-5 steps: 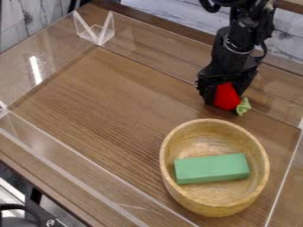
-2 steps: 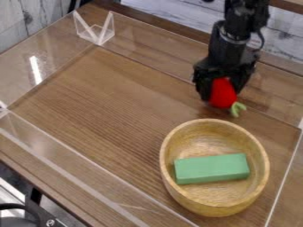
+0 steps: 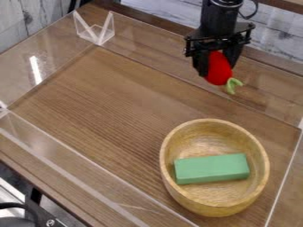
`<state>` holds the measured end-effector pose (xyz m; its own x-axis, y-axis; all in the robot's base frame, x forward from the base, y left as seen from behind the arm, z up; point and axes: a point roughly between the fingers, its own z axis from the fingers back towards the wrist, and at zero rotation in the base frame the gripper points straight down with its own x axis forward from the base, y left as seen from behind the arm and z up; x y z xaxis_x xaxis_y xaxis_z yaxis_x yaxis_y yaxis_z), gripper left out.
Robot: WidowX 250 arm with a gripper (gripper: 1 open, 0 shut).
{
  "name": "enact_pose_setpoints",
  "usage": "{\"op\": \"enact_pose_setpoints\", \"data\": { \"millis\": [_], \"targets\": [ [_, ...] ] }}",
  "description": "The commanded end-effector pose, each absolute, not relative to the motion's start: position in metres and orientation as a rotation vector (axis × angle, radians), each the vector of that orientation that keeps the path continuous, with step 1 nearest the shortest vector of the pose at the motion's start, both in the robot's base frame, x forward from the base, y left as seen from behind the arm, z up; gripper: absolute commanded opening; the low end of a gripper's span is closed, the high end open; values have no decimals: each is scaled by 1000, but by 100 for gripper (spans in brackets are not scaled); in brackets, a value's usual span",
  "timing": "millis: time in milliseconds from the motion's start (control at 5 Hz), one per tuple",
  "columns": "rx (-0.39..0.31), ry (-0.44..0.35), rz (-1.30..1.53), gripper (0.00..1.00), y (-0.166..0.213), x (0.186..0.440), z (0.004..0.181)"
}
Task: Move the red fruit to the right side of the table
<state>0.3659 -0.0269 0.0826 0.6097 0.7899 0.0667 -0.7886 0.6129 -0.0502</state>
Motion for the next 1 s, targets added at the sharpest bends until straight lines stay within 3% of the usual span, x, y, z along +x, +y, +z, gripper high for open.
{"op": "enact_pose_setpoints", "data": {
  "millis": [0,400,600,800],
  "targets": [
    [-21,-126,901,0,-33,373,82],
    [11,-131,904,0,-41,373,52],
    [17,-121,906,100,-40,372,54],
    [23,-108,907,100,-39,372,56]
  ]
}}
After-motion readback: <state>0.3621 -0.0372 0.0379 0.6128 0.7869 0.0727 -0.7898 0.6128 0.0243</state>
